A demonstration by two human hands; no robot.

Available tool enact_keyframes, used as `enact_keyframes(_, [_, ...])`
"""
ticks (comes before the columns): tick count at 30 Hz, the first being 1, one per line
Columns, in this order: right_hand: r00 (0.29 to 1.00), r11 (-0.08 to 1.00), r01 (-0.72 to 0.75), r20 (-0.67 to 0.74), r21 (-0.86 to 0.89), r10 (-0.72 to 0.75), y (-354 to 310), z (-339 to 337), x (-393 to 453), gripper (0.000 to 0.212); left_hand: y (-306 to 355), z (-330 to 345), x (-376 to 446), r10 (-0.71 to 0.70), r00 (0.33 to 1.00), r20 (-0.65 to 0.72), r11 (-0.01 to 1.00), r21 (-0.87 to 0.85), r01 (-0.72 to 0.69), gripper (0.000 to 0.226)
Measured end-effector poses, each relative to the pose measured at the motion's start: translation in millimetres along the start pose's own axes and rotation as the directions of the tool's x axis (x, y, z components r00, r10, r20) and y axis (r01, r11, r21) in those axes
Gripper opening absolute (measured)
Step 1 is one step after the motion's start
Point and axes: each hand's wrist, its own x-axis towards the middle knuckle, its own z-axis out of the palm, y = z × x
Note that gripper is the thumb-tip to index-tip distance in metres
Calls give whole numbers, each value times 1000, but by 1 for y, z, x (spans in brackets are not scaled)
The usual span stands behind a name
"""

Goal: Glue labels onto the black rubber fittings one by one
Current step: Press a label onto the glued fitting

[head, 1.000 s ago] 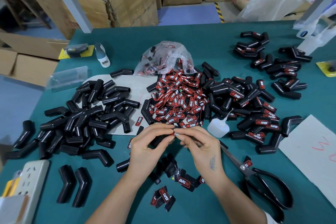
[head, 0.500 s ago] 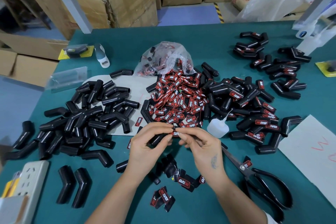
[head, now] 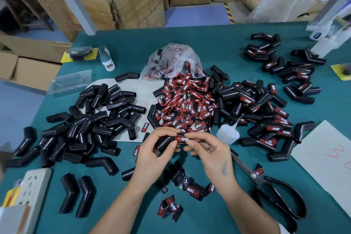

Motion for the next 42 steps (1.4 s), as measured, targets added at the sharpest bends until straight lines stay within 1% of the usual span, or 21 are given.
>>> enact_keyframes(5, [999,998,-33,16,51,32,0,1,2,37,4,2,-1,-11,1000,-8,998,-64,11,27])
enact_keyframes(10, [997,991,-68,56,113,62,0,2,1,32,2,2,-3,-9,1000,-6,1000,-3,9,28])
enact_keyframes(14, [995,979,-95,57,178,86,1,4,0,32,4,7,-4,50,999,5,994,93,-50,34])
enact_keyframes(17, [995,976,-99,40,194,93,3,3,0,32,8,11,-4,83,996,23,989,124,-85,35])
enact_keyframes(21, [996,977,-84,35,195,78,6,0,0,32,8,12,-5,95,995,6,988,121,-95,31])
enact_keyframes(28, [998,983,-58,44,176,51,11,-3,3,34,8,9,-3,110,994,-4,986,127,-108,30])
enact_keyframes(32, [996,983,-42,87,179,26,12,-2,2,37,9,10,-3,102,994,-28,988,120,-98,32])
enact_keyframes(35, [994,983,-37,111,183,16,13,2,-1,44,10,13,-5,111,993,-32,985,136,-106,39])
enact_keyframes(39, [995,980,-50,89,191,33,15,1,-1,53,11,17,-6,132,991,-12,976,175,-128,60])
enact_keyframes(42, [995,978,-52,90,200,35,18,0,0,54,12,17,-6,130,991,-23,976,180,-124,62])
